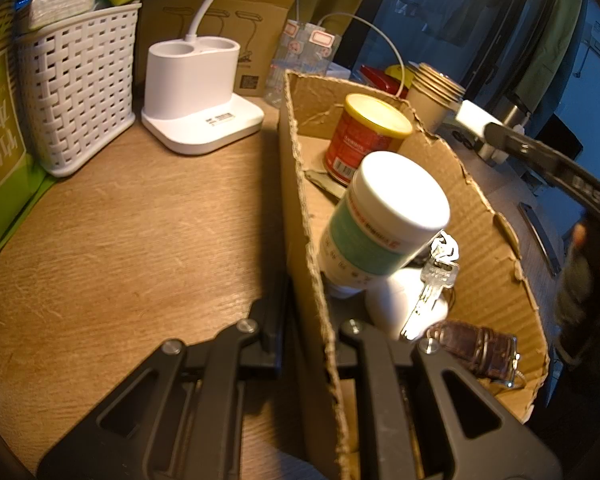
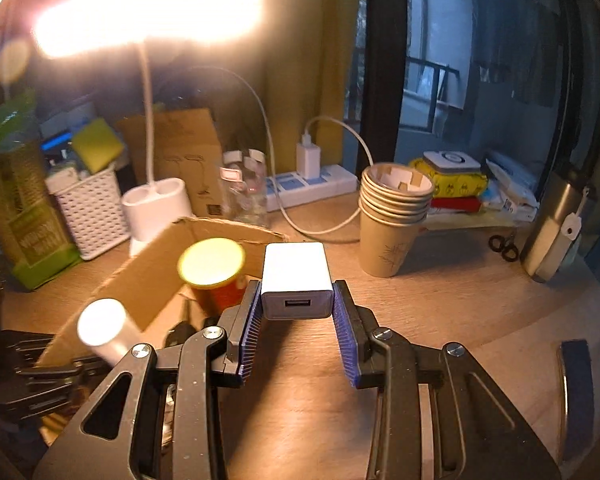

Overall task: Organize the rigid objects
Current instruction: 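Carry the charger plug into the box and release it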

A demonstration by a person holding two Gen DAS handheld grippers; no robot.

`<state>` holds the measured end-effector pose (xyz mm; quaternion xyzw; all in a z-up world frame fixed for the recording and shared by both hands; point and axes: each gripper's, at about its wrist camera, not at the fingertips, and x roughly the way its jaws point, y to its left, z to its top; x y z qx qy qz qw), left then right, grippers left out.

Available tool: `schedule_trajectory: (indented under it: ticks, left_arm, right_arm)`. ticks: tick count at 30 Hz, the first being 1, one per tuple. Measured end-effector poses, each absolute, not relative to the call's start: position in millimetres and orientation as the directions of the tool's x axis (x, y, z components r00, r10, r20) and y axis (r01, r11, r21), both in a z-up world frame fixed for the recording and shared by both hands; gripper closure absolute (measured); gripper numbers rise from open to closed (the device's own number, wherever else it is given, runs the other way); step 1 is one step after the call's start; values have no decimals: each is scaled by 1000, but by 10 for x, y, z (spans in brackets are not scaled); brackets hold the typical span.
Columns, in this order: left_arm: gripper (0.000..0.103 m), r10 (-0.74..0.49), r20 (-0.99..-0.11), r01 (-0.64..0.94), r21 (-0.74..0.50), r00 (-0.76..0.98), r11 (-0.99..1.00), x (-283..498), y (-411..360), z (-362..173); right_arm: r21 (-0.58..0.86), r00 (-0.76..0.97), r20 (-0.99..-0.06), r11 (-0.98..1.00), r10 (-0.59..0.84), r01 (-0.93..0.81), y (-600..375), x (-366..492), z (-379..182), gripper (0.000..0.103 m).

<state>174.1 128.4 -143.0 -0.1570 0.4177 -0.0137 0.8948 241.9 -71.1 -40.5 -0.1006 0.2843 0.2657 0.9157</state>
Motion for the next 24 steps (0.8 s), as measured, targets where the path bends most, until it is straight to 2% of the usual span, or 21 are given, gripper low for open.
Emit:
schedule_trajectory:
  ticks: [10, 24]
  left_arm:
    - [92, -155, -743, -107, -292, 651, 951, 1741, 1283, -1430]
    - [92, -154, -743, -107, -291, 651, 951, 1744, 1284, -1425]
  right_arm:
    - [-18, 677, -556, 808, 481, -589, -586, 2037, -355, 66]
    - [2, 578, -634, 748, 514, -664, -284, 1796, -688, 66]
